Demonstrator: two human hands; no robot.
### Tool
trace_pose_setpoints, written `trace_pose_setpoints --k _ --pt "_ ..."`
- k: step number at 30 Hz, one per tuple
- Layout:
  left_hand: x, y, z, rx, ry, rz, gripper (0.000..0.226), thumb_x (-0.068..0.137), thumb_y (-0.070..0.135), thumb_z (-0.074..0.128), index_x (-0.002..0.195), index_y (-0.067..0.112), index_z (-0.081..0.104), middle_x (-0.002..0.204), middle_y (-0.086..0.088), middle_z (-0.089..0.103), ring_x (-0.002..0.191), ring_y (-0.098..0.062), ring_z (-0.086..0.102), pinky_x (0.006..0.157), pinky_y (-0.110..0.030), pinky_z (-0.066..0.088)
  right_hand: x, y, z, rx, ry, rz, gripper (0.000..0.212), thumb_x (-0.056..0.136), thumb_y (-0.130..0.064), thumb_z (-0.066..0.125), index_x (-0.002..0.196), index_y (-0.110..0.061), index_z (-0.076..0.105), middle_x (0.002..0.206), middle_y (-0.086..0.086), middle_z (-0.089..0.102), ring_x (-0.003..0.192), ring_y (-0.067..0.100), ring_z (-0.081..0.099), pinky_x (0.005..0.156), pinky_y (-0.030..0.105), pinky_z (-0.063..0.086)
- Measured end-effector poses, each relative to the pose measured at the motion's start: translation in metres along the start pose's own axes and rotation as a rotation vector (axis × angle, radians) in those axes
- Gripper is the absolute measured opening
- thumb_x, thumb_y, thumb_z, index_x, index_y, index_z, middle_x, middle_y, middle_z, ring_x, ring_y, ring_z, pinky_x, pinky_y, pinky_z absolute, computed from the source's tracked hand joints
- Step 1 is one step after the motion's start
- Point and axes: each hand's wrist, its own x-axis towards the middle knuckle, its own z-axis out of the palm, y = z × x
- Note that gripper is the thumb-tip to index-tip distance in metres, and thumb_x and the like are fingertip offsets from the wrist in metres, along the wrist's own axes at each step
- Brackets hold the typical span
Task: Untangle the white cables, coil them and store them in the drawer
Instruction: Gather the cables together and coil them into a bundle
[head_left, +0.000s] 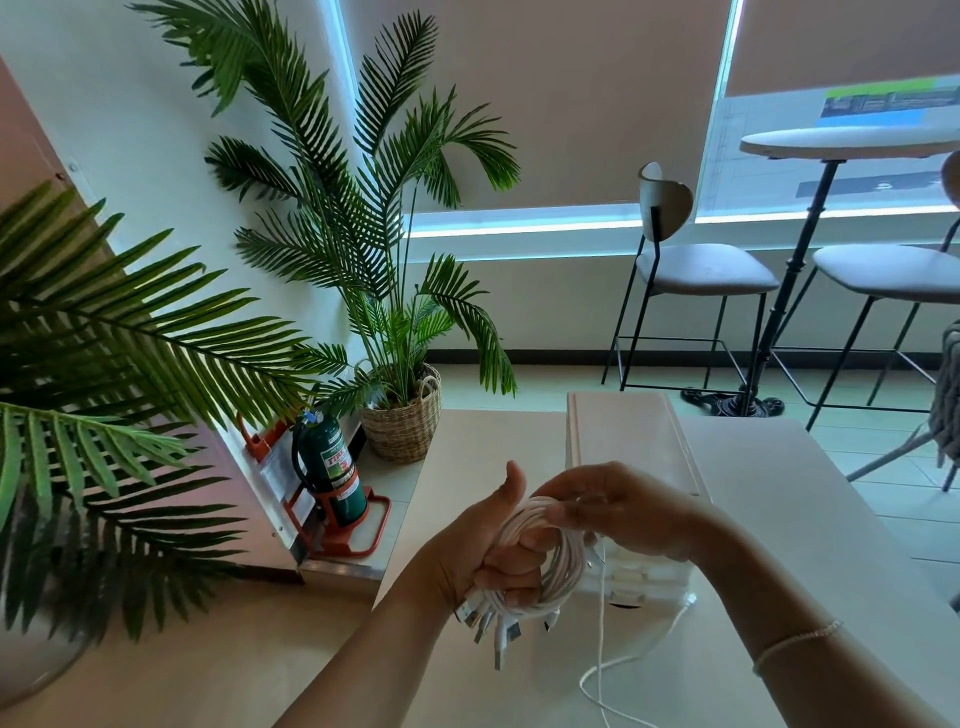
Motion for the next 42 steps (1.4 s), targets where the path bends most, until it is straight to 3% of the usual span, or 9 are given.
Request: trace_pose_setpoints --k 6,12,17,21,26,29,35,38,42 --pt "-0.003 0.002 -0.002 0.070 0.030 0.124 0.020 0.087 0.029 0.064 0.069 0.023 0.055 0.040 0.013 0.036 0.028 -0.003 0.032 0.038 -0.020 0.023 0.002 -0.001 0.008 0.081 0.088 -0.057 0.023 0.080 -0.032 0.061 0.102 -0.029 0.064 0.102 -0.002 0.069 0.101 0.019 0.064 0.093 0.040 0.052" --pt "-0.008 0.001 -0.003 0.087 0.082 0.106 0.020 0.087 0.025 0.063 0.067 0.021 0.060 0.041 0.014 0.043 0.030 0.000 0.038 0.040 -0.017 0.028 0.001 -0.004 -0.007 0.028 0.066 -0.007 0.031 0.088 0.001 0.056 0.107 -0.022 0.065 0.097 -0.008 0.067 0.095 0.018 0.067 0.088 0.037 0.055" --pt "-0.008 0.000 0.000 0.137 0.212 0.070 0.032 0.080 0.025 0.070 0.056 0.019 0.050 0.040 0.010 0.041 0.029 -0.002 0.034 0.039 -0.016 0.030 0.001 -0.012 -0.008 -0.381 0.035 -0.040 0.046 0.085 -0.001 0.057 0.125 -0.023 0.058 0.102 -0.016 0.063 0.077 -0.008 0.055 0.070 0.002 0.044" --pt "-0.008 0.001 0.001 0.157 0.225 0.070 0.036 0.079 0.026 0.071 0.054 0.020 0.045 0.038 0.010 0.036 0.028 -0.002 0.031 0.039 -0.017 0.026 0.003 -0.013 -0.007 -0.456 0.131 -0.070 0.029 0.087 -0.011 0.060 0.113 -0.021 0.068 0.103 -0.012 0.068 0.073 -0.016 0.052 0.066 -0.006 0.035" --pt "-0.010 0.001 0.003 0.168 0.192 0.078 0.043 0.082 0.026 0.068 0.054 0.020 0.036 0.041 0.003 0.023 0.030 -0.009 0.022 0.039 -0.019 0.020 0.006 0.003 -0.007 -0.062 0.161 -0.036 0.024 0.080 0.004 0.065 0.091 -0.015 0.074 0.059 -0.017 0.065 0.053 -0.008 0.056 0.056 0.009 0.042" --pt "-0.009 0.001 0.002 0.123 0.145 0.072 0.042 0.084 0.024 0.066 0.059 0.018 0.032 0.040 0.007 0.029 0.029 -0.004 0.030 0.040 -0.016 0.025 0.007 0.015 -0.004 0.241 0.105 -0.087 0.030 0.076 0.009 0.064 0.093 -0.014 0.072 0.066 -0.008 0.072 0.060 0.000 0.063 0.061 0.017 0.053" --pt "-0.008 0.006 0.008 0.122 0.137 0.073 0.034 0.084 0.025 0.065 0.058 0.019 0.045 0.040 0.005 0.028 0.029 -0.004 0.031 0.041 -0.017 0.025 0.009 0.034 -0.003 0.553 -0.010 -0.141 0.045 0.047 -0.046 0.087 0.083 -0.020 0.078 0.084 0.004 0.074 0.078 0.013 0.068 0.074 0.022 0.055" --pt "-0.007 0.008 0.008 0.119 0.129 0.075 0.036 0.085 0.029 0.064 0.054 0.022 0.047 0.041 0.004 0.025 0.029 -0.004 0.031 0.042 -0.016 0.032 0.008 0.026 -0.002 0.489 0.057 -0.132 0.009 0.073 -0.019 0.074 0.080 -0.022 0.077 0.075 -0.001 0.073 0.067 0.008 0.061 0.065 0.024 0.046" --pt "-0.005 0.008 0.006 0.083 0.086 0.079 0.037 0.087 0.033 0.061 0.054 0.025 0.045 0.040 0.007 0.027 0.030 -0.009 0.026 0.044 -0.016 0.037 0.004 0.021 0.006 0.439 0.081 -0.085 0.019 0.090 -0.010 0.054 0.096 -0.018 0.070 0.075 -0.004 0.067 0.068 0.011 0.051 0.061 0.020 0.038"
